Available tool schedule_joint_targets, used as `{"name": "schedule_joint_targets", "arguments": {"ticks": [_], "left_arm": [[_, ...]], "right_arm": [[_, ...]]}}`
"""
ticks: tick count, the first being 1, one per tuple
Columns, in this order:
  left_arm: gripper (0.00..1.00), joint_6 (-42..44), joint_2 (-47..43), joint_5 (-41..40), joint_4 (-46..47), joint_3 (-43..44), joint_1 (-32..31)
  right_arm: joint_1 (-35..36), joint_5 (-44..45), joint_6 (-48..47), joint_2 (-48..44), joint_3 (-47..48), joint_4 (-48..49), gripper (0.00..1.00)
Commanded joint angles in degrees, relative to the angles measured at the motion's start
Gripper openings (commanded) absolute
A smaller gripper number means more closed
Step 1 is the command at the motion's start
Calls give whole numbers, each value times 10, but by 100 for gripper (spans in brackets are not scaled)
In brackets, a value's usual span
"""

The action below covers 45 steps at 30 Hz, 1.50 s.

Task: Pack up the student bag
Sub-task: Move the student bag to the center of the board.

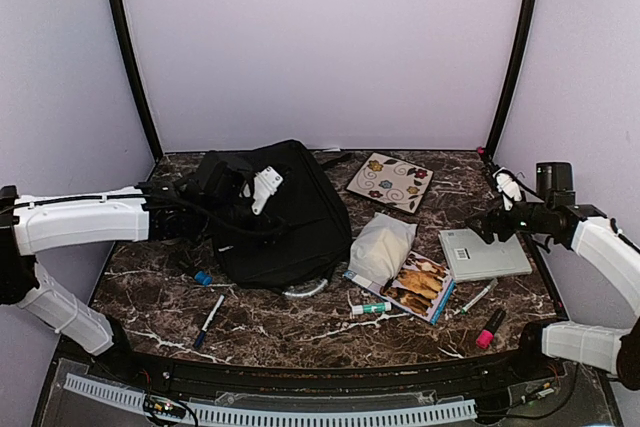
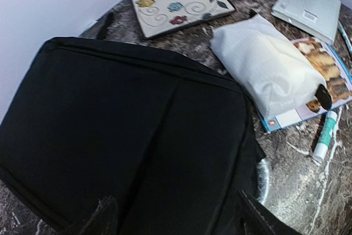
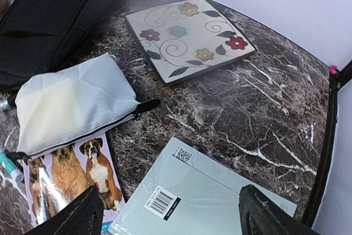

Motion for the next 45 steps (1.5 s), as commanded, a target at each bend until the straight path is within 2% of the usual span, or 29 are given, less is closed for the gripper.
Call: {"name": "schedule_joint_targets", "arguments": {"ticks": [1,5,11,16,19,24,27,30,32,37,42,45], "left_arm": [[72,18,54,18,-44,33,-49],[68,19,124,32,-88,76,-75],[69,12,194,39,-93,101,-88],[70,-1,244,-9,-92,121,-89],[66,-1,266,-42,-92,136,-89],[50,5,296,-59,-98,157,-90],[32,2,310,-58,-115,173,-90],[9,-1,315,-64,-143,188,-90],[1,-9,308,-64,-168,195,-90],[0,-28,235,-51,-197,165,-91],[0,-1,161,42,-192,116,-106],[0,19,153,30,-213,111,-134]], "right_arm": [[-5,-42,-70,-13,-14,-7,82],[-6,-49,-94,-15,-17,-12,77],[-7,-58,-112,-27,-24,-11,76],[-8,-58,-119,-30,-28,-10,76],[-8,-57,-121,-30,-29,-10,77],[-9,-53,-125,-33,-33,-7,77],[-8,-51,-127,-32,-33,-8,77],[-8,-48,-130,-27,-34,-8,77],[-8,-48,-130,-23,-32,-9,77],[-6,-50,-132,-24,-33,-10,77],[-3,-44,-134,-13,-31,-9,77],[0,-43,-134,-10,-30,-10,77]]}}
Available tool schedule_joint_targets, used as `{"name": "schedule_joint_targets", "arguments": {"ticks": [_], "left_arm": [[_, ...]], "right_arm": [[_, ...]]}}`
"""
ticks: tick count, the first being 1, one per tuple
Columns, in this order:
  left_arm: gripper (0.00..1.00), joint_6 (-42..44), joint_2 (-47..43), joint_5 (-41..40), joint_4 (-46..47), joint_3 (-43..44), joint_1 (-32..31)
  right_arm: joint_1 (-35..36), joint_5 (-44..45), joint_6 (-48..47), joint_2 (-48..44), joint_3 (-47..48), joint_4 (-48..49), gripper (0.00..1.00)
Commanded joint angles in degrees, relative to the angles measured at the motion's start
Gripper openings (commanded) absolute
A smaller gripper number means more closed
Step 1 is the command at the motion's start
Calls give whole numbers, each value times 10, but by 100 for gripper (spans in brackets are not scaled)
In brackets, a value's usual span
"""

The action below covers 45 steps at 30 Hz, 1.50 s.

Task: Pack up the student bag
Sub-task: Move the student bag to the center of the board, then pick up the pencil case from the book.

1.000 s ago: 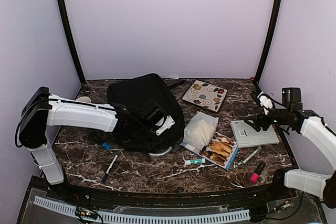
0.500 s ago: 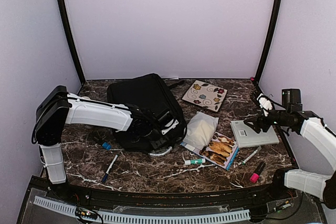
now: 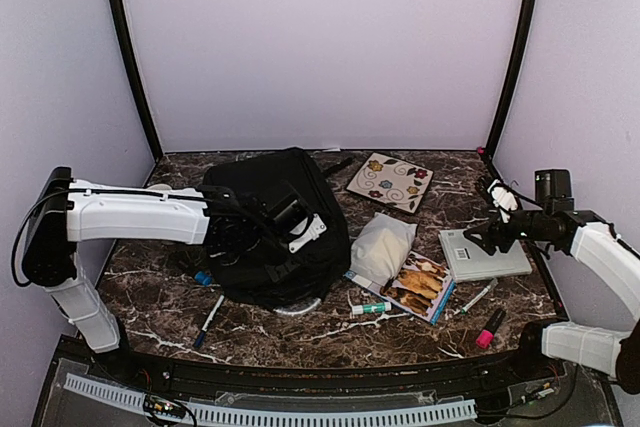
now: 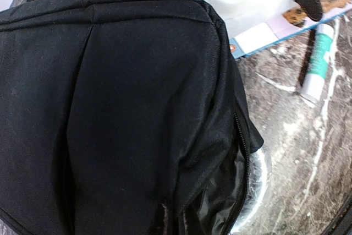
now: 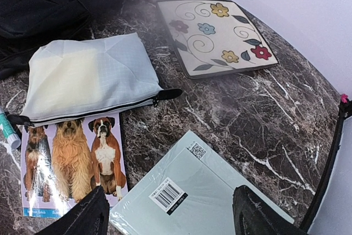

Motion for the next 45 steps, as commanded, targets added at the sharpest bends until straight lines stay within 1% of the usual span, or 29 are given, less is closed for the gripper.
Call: {"name": "schedule_joint_targets", "arguments": {"ticks": [1,3,6,9,10,12,14,17,20,23,25,27,29,30,34,37,40,43,45], "left_arm": [[0,25,-31,29,-44,-13,-44],[0,22,-30,21,-52,-12,-52],[0,24,-34,14,-39,-21,-52],[0,35,-40,14,-25,-20,-52],[4,39,-43,15,-21,-20,-52],[24,52,-44,23,-18,-17,-52],[38,54,-41,21,-30,-6,-52],[53,47,-52,19,-17,-7,-52],[62,30,-73,22,28,-22,-51],[65,-6,-84,7,67,-33,-51],[68,-42,-86,-6,97,-37,-50],[71,-77,-82,8,124,-38,-50],[72,-115,-71,30,148,-29,-49],[73,-133,-63,43,157,-22,-50],[73,-191,-9,89,181,23,-49],[69,-214,39,112,184,61,-50],[68,-228,70,125,198,75,-49],[68,-232,97,141,208,91,-49],[67,-233,118,136,195,114,-49]], "right_arm": [[4,2,-5,5,-3,10,77],[5,2,-3,5,-4,11,77],[7,11,7,3,-5,21,77],[7,44,70,3,8,51,77],[7,43,84,4,20,47,78],[7,16,83,9,59,13,80],[9,-15,71,23,100,-31,80],[18,-19,62,55,152,-59,81],[36,57,72,104,172,-55,79],[48,106,74,155,187,-63,77],[56,132,94,197,204,-65,74],[57,123,116,240,230,-73,71],[59,95,126,278,259,-97,68],[60,76,122,294,270,-110,68],[72,46,113,316,273,-118,67],[86,44,107,322,265,-116,67],[110,41,115,337,256,-106,65],[144,48,127,364,260,-100,61],[160,25,138,386,269,-104,59]]}}
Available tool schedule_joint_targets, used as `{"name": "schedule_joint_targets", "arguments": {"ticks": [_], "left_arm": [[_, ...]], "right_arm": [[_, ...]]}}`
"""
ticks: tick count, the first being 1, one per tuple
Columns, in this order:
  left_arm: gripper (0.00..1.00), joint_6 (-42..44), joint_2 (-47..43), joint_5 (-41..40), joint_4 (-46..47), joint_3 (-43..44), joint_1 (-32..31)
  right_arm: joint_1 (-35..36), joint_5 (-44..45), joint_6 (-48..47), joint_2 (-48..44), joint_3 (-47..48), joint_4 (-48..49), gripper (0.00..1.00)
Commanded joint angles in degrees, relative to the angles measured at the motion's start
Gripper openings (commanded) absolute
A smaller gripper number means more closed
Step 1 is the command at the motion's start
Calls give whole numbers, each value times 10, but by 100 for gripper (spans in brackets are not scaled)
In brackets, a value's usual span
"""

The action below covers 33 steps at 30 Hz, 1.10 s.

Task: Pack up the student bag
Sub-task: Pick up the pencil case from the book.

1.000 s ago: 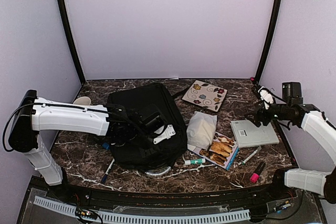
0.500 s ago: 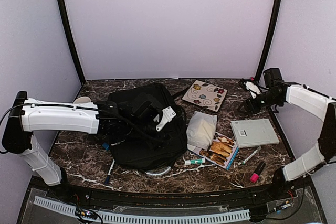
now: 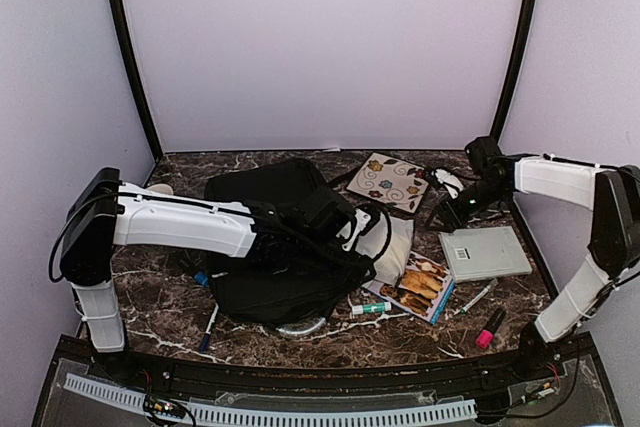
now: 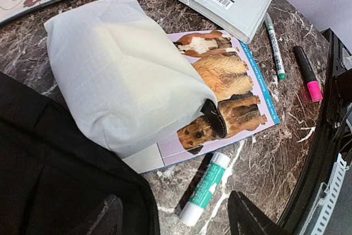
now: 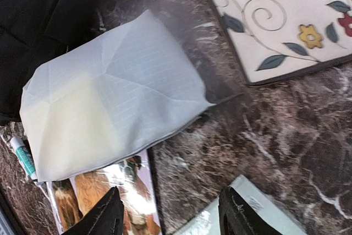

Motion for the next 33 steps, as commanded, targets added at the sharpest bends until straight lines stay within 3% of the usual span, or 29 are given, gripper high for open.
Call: {"name": "schedule_joint_targets", "arguments": {"ticks": [1,6,15,17,24,33], "left_arm": [[67,-20,31,14,-1,57,2],[69,-29,57,1,-1,76,13],[70,-27,78,27,14,61,37],[69,-25,81,36,20,55,36],[67,-17,82,43,13,46,36],[67,-12,55,37,14,24,36]], "right_arm": [[36,-46,31,47,12,1,58],[53,-119,54,80,13,0,59],[58,-160,105,145,33,23,58],[62,-163,115,160,43,26,51],[63,-160,119,175,78,15,0],[-24,-150,107,102,56,-5,0]]}}
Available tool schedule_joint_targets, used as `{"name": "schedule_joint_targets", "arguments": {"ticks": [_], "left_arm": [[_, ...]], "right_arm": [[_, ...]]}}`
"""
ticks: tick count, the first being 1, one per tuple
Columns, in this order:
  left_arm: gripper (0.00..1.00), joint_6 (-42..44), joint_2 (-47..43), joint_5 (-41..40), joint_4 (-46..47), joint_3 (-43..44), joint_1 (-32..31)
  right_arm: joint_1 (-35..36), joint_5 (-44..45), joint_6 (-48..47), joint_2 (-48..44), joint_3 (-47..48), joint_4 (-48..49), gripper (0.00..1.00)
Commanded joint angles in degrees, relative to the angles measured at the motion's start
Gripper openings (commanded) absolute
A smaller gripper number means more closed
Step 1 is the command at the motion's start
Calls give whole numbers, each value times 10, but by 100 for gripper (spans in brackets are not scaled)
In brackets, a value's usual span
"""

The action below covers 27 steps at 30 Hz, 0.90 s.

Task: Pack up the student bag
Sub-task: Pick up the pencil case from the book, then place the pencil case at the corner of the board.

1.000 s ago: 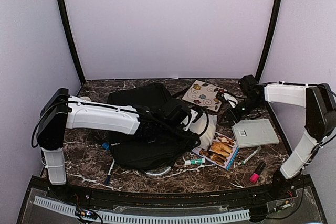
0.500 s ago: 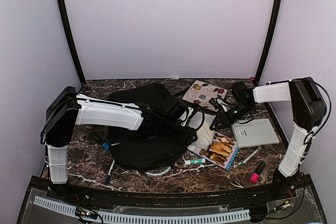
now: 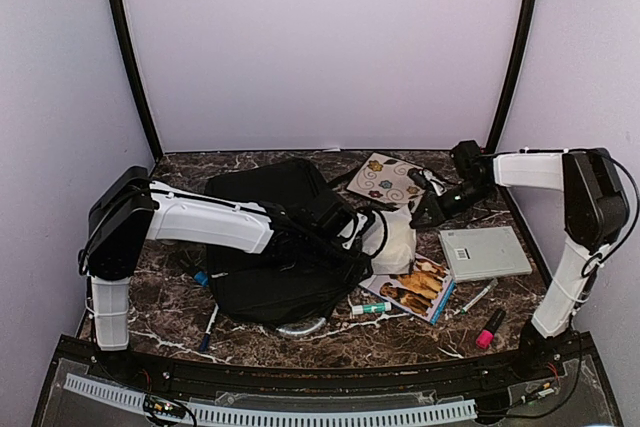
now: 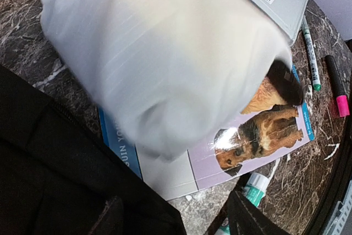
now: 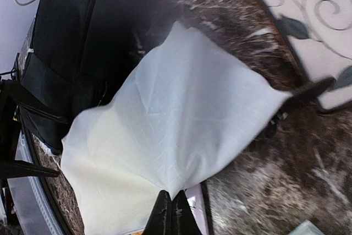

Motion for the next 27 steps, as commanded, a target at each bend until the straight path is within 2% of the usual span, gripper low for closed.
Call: {"name": "schedule_joint_targets", "arguments": {"ticks": [1,8,14,19,21,22,23,25,27], "left_arm": [[66,10,-35,2,1,-20,-2],[66,8,-26,17,21,-21,-2],[66,-11,-21,39,40,-20,-3],[70,-50,-8,33,23,3,-2],[71,-70,-2,55,22,11,-3],[72,-82,-2,63,28,9,-3],[72,-98,-2,71,35,5,-3],[73,-131,-1,79,53,-1,-3],[73,-155,4,85,74,-5,-3]], "right_arm": [[-75,-5,-13,-50,-11,-6,0],[-168,-9,11,-90,-32,39,0],[-228,4,68,-74,-11,108,0],[-252,6,99,-39,26,161,0],[-252,-10,98,-35,28,159,0],[-252,-16,99,-39,25,155,6],[-252,-19,102,-45,20,155,17],[-252,-5,107,-73,4,158,31],[-252,16,104,-108,-11,163,40]]}}
